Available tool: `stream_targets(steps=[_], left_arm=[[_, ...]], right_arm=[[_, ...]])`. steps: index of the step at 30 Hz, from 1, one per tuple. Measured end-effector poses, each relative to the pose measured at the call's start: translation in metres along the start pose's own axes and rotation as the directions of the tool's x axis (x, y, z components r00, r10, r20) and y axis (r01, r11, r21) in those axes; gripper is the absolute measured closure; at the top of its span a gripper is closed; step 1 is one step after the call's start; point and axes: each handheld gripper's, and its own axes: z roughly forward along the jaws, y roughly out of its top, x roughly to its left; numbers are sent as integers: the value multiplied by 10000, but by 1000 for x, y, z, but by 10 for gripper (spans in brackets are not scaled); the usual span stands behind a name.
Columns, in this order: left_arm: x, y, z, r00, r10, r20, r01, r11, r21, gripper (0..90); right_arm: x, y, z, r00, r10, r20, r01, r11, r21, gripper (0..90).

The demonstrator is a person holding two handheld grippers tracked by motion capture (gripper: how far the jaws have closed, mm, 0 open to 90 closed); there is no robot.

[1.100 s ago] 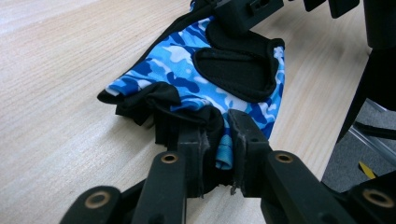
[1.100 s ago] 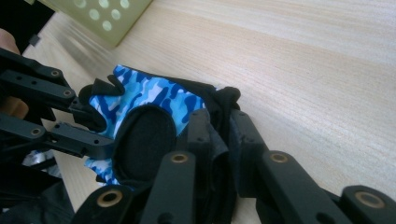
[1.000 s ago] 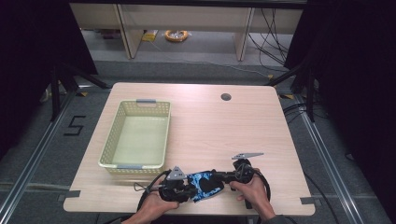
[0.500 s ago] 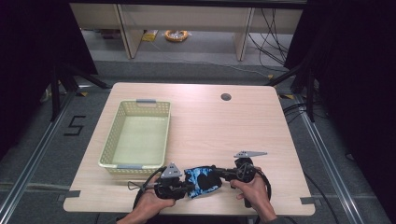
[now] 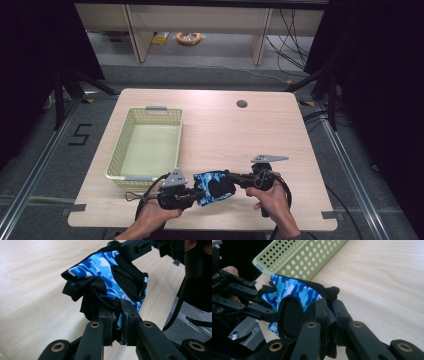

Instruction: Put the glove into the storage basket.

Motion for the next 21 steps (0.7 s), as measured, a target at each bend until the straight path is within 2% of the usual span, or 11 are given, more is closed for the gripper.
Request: stream_targets(steps=[1, 2, 6, 7, 9, 10, 11, 17, 18, 20, 21], left_arm=[[0, 2, -2, 10000, 19, -59, -19, 10000, -17, 802], [0, 5, -4, 10000, 5, -97, -6, 9999, -120, 802], [4, 20, -18, 9997, 42, -234, -49, 9996, -291, 801], [5, 24, -22, 9994, 97, -342, -110, 9993, -367, 801], [9, 32, -30, 9992, 5, -392, -21, 9991, -427, 800], [11, 35, -35, 9988, 59, -478, -79, 9990, -431, 800], [14, 37, -39, 9984, 116, -545, -140, 9989, -448, 800], [31, 46, -60, 9973, -135, -724, 101, 9988, -475, 799], [34, 47, -64, 9967, -178, -794, 139, 9987, -498, 799], [40, 47, -71, 9943, -357, -1001, 308, 9983, -502, 798], [44, 46, -75, 9938, -454, -1013, 405, 9979, -504, 798]], right_arm=[[-1, 5, 0, 9993, -381, 16, 381, 9992, -107, 846], [0, 9, -1, 9989, -462, 89, 463, 9988, -128, 846], [14, 32, -3, 9991, -421, 53, 421, 9991, 75, 846], [14, 39, -2, 9971, -752, 74, 752, 9972, 4, 845], [20, 51, -1, 9968, -796, 46, 796, 9968, 29, 846], [22, 56, 0, 9956, -933, 34, 933, 9956, 5, 846], [27, 61, 0, 9962, -875, 19, 875, 9962, 28, 845], [43, 86, 13, 9917, -1275, 138, 1274, 9918, 111, 845], [45, 90, 17, 9914, -1306, -14, 1306, 9914, 113, 845], [51, 96, 24, 9906, -1368, 44, 1367, 9904, 205, 845], [53, 99, 28, 9906, -1369, -76, 1370, 9903, 219, 845]])
